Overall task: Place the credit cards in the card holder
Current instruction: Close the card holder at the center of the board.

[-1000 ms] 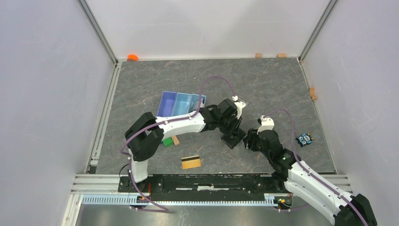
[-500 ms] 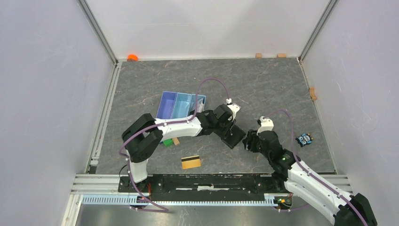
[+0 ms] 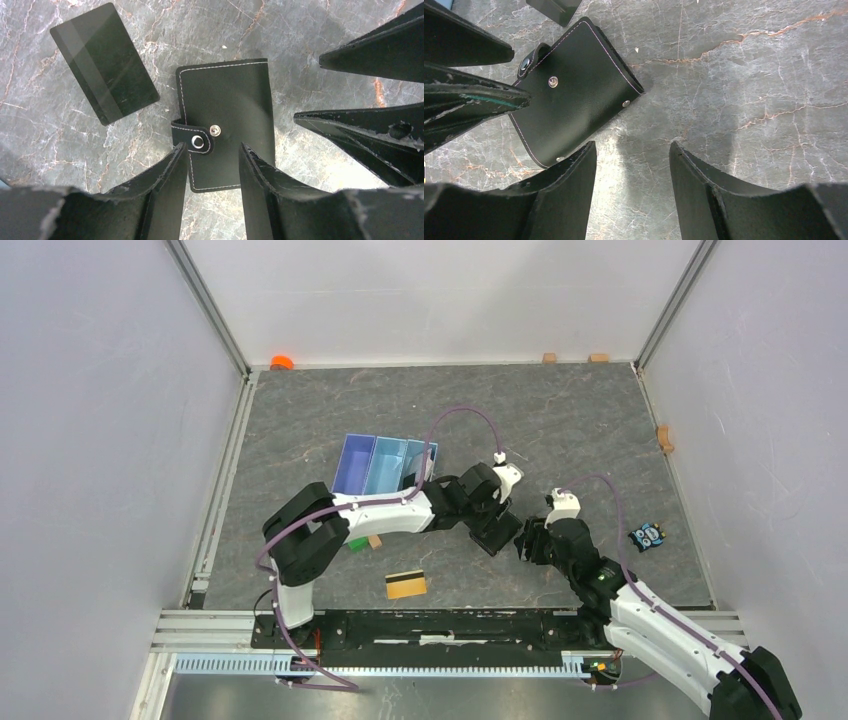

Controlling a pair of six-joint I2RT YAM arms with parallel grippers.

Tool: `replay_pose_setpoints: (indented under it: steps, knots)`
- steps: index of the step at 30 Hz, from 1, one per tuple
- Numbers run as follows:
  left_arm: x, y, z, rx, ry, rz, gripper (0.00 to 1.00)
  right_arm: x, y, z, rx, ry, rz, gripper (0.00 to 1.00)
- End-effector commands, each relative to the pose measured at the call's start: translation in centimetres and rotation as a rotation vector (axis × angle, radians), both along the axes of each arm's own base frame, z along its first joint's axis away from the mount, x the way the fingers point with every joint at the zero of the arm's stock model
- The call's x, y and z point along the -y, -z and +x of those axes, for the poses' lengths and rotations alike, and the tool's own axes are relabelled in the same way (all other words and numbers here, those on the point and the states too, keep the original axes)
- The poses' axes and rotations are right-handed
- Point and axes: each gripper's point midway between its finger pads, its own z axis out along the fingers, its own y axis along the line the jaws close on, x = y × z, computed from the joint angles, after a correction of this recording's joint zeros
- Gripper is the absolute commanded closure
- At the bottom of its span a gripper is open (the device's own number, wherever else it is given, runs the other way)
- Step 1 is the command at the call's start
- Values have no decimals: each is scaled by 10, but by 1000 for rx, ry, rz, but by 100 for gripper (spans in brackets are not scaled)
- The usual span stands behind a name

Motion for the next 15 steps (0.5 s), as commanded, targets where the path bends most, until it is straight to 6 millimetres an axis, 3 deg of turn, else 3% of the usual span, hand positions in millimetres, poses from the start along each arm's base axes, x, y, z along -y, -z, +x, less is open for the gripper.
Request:
replay_pose_setpoints:
  steps: [1, 6, 15]
  knots:
    - [16, -12, 15, 91, 37, -10, 53, -3, -4, 5, 22, 7, 27, 39]
    - [16, -6, 18, 101, 38, 18, 62, -4, -3, 4, 18, 2, 29, 39]
    - [15, -2, 23, 123, 22, 48, 67, -7, 0, 3, 11, -4, 38, 39]
